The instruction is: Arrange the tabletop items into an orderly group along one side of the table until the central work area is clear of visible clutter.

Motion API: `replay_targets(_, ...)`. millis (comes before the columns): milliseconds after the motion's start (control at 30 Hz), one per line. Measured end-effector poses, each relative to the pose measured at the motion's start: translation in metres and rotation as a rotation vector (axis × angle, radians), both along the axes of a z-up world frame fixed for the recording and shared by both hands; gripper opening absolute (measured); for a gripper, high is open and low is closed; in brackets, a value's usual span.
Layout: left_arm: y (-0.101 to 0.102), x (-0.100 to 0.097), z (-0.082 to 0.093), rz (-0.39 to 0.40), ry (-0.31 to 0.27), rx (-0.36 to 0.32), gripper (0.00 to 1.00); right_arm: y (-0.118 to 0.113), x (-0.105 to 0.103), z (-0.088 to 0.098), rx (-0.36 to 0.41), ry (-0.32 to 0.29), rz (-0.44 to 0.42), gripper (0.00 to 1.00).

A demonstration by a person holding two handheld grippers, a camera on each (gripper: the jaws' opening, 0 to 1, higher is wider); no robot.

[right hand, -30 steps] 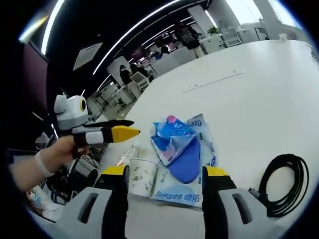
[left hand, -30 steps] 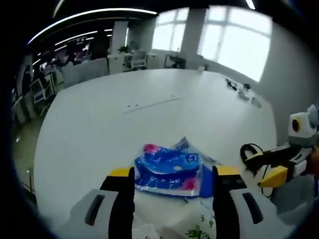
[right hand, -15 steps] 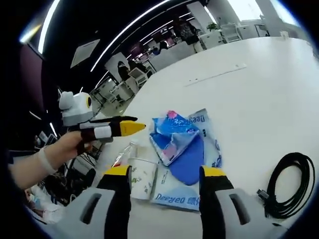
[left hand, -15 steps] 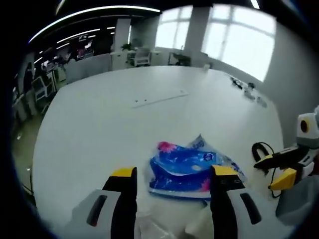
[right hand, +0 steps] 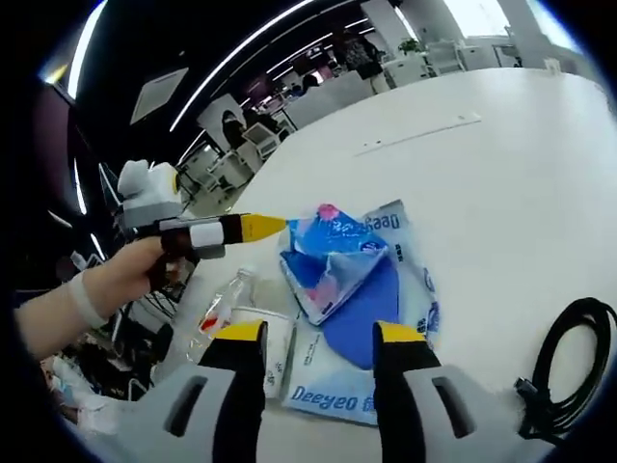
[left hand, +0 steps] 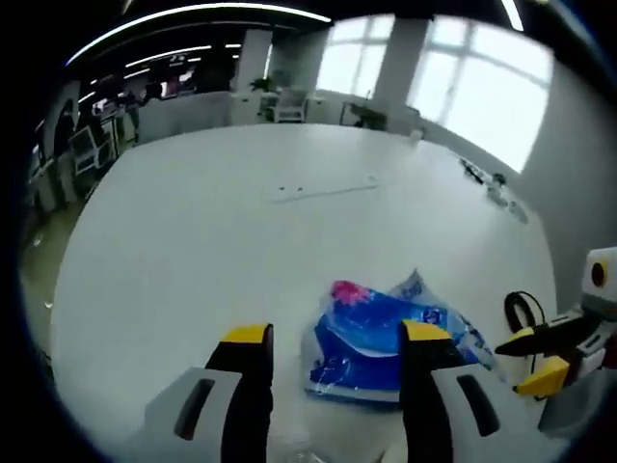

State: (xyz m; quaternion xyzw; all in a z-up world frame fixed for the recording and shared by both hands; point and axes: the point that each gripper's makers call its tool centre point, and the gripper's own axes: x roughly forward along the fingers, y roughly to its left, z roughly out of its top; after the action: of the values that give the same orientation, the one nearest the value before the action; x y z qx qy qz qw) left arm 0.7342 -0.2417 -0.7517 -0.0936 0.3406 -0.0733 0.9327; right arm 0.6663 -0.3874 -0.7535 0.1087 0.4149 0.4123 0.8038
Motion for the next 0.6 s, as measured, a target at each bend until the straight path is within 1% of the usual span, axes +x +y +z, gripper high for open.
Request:
replay_targets(267, 0.0, 0.01, -0.003, 0.013, -0.006, -0.022, 0.43, 0.005, 0.008, -0.003, -0.009, -0.012, -0.023, 0.37)
replay_targets(367, 0.001, 0.012, -0.005, 0.015, -0.003, -0.022, 0.42, 0.006, 0.013, -0.006, -0.004, -0.014, -0.056, 0.38)
replay_targets(400, 0.001, 0.012, -0.005, 0.015, -0.001, -0.023, 0.42, 0.006, 0.013, -0.007, -0.013, -0.018, -0.057, 0.36)
replay_targets(467, 0.004, 0.013, -0.005, 0.019, 0.0, -0.024, 0.42, 0.006, 0.015, -0.01, -0.041, -0.041, -0.049, 0.35)
replay_targets(600, 0.013, 0.017, -0.005, 0.033, -0.009, -0.033, 0.39, 0.012, 0.019, -0.008, -0.023, -0.039, -0.063, 0.3)
